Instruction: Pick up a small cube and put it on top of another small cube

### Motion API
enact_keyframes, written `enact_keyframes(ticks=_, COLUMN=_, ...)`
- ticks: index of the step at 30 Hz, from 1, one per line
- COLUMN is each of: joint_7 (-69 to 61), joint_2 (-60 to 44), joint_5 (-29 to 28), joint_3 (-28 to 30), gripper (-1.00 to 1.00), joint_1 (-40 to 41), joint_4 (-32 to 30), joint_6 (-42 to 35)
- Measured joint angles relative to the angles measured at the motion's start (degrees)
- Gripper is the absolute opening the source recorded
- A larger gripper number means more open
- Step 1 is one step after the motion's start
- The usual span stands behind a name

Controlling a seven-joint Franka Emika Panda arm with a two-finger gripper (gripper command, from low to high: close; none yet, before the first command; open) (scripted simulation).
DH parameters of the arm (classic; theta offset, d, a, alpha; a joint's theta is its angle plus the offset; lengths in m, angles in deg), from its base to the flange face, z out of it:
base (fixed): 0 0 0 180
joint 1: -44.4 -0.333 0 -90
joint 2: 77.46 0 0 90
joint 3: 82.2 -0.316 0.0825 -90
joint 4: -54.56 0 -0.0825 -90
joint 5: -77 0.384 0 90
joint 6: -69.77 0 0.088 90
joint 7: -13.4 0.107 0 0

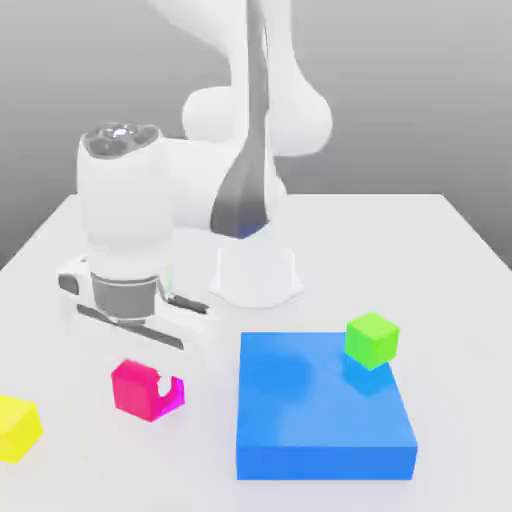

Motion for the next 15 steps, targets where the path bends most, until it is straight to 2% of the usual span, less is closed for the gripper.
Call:
enact_keyframes(ticks=5, joint_7=-4.60, joint_2=9.32, joint_5=0.02, joint_3=2.55, gripper=-1.00, joint_1=1.53, joint_4=-9.47, joint_6=0.15)
enact_keyframes(ticks=12, joint_7=-8.39, joint_2=-2.01, joint_5=4.48, joint_3=3.48, gripper=-1.00, joint_1=0.10, joint_4=-10.63, joint_6=12.54)
enact_keyframes(ticks=13, joint_7=-8.89, joint_2=-3.39, joint_5=5.20, joint_3=3.11, gripper=1.00, joint_1=0.18, joint_4=-10.61, joint_6=13.88)
enact_keyframes(ticks=15, joint_7=-8.89, joint_2=-3.39, joint_5=5.20, joint_3=3.10, gripper=1.00, joint_1=-0.02, joint_4=-10.61, joint_6=13.88)
